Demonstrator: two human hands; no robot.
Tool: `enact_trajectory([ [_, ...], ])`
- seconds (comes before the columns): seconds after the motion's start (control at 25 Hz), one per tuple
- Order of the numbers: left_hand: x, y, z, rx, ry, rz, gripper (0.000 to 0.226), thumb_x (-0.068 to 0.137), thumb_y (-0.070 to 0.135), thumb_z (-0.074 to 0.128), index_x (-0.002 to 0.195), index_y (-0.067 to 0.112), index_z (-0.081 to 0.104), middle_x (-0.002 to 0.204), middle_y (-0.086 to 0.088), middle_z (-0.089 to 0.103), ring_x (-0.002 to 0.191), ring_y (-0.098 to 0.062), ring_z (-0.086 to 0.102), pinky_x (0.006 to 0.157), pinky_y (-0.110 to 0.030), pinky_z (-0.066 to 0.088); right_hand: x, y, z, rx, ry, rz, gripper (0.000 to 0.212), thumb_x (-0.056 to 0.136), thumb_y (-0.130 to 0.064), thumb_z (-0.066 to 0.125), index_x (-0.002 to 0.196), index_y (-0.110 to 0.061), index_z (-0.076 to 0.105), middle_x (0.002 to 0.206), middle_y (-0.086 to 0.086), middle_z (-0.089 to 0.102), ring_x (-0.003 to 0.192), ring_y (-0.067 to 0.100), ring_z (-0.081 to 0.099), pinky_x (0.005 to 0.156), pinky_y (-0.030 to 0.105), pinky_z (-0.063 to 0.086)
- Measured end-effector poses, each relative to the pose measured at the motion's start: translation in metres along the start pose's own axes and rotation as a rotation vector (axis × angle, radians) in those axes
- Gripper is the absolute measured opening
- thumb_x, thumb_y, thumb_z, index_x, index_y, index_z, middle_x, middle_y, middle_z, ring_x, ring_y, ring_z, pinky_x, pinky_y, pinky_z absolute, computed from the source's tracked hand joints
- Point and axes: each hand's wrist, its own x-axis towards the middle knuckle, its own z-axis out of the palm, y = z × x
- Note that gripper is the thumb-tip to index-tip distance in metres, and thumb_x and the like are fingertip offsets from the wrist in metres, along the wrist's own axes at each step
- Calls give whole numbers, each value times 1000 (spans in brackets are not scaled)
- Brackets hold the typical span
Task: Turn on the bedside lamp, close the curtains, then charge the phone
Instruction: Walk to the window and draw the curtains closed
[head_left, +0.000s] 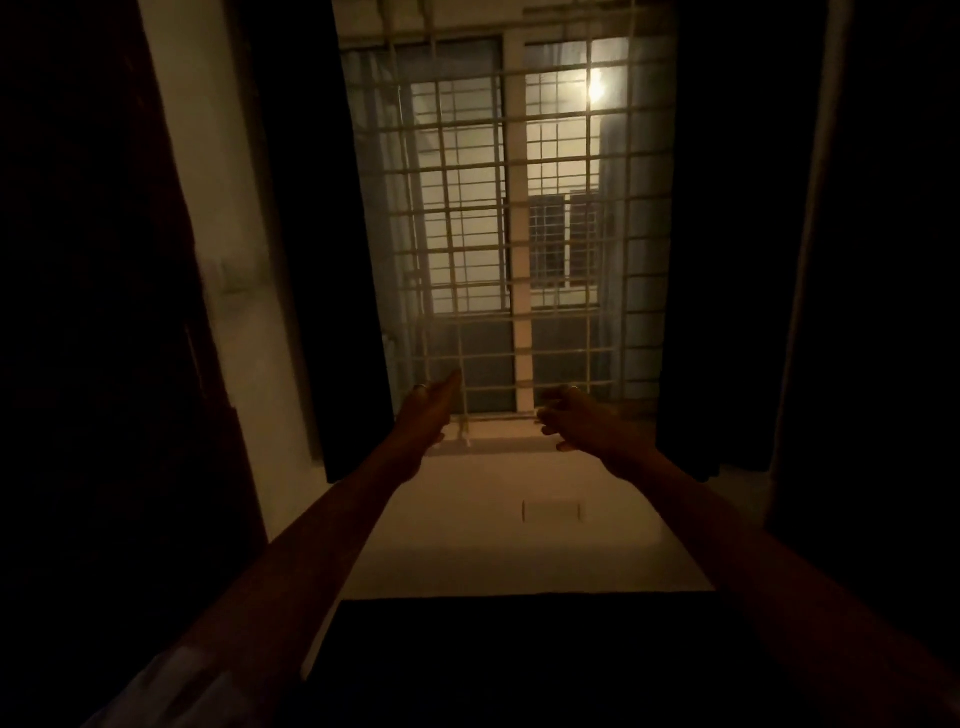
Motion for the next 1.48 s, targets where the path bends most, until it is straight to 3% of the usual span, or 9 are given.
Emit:
enact_trajectory([
  [0.36,248,-10,4,122,144,24,48,90,52,45,124,20,50,103,2,54,99,-20,57,88,-32,45,272,-5,6,6,-133,-112,39,94,-14,51,132,-7,43,114,23,59,104,34,60,65,25,47],
  [0.52,329,-37,-17,150,194,10,21,94,41,44,87,23,53,75,4,49,73,-12,50,75,-27,40,360,17,60,-18,-246,-123,39,95,-6,47,132,1,41,123,38,52,107,46,56,49,14,42],
  [0.6,358,-45,-31,148,245,39,19,96,36,44,93,22,56,76,0,51,71,-11,49,67,-25,38,388,23,83,0,-295,-119,41,94,-2,46,133,5,38,117,41,54,101,41,61,45,11,39],
  [0.68,389,-51,-48,179,277,84,26,95,35,45,102,15,60,85,-6,57,75,-13,54,68,-25,41,419,23,106,25,-308,-126,41,93,-1,47,133,5,39,105,37,59,85,26,67,49,15,42],
  [0.8,460,-58,-87,214,354,120,42,93,37,48,121,7,57,112,-9,63,103,-22,59,88,-30,46,486,13,144,15,-353,-123,40,94,-8,49,133,-4,42,123,34,54,108,41,58,66,31,49],
  [0.92,534,-55,-129,256,412,175,38,93,36,50,118,9,58,115,-12,65,99,-21,61,80,-28,47,557,-6,183,43,-383,-160,42,93,-6,49,133,0,39,119,37,55,100,44,58,58,23,41],
  [1.04,592,-52,-158,274,443,235,35,93,32,51,117,9,59,116,-12,65,99,-18,60,80,-25,43,623,-28,222,9,-354,-198,47,92,-17,56,134,-3,41,98,13,62,76,20,58,59,16,46],
  [1.2,645,-52,-184,272,503,362,30,93,25,52,116,8,61,113,-8,65,100,-12,57,83,-22,42,687,-51,277,47,-293,-238,66,84,-34,65,138,-10,35,137,13,48,108,14,52,84,25,44],
  [1.48,674,-55,-215,453,712,710,22,91,18,54,110,8,60,106,4,52,89,2,53,78,6,35,722,-73,334,342,-301,-312,94,75,-34,75,144,-15,14,144,10,42,126,24,49,102,37,46],
])
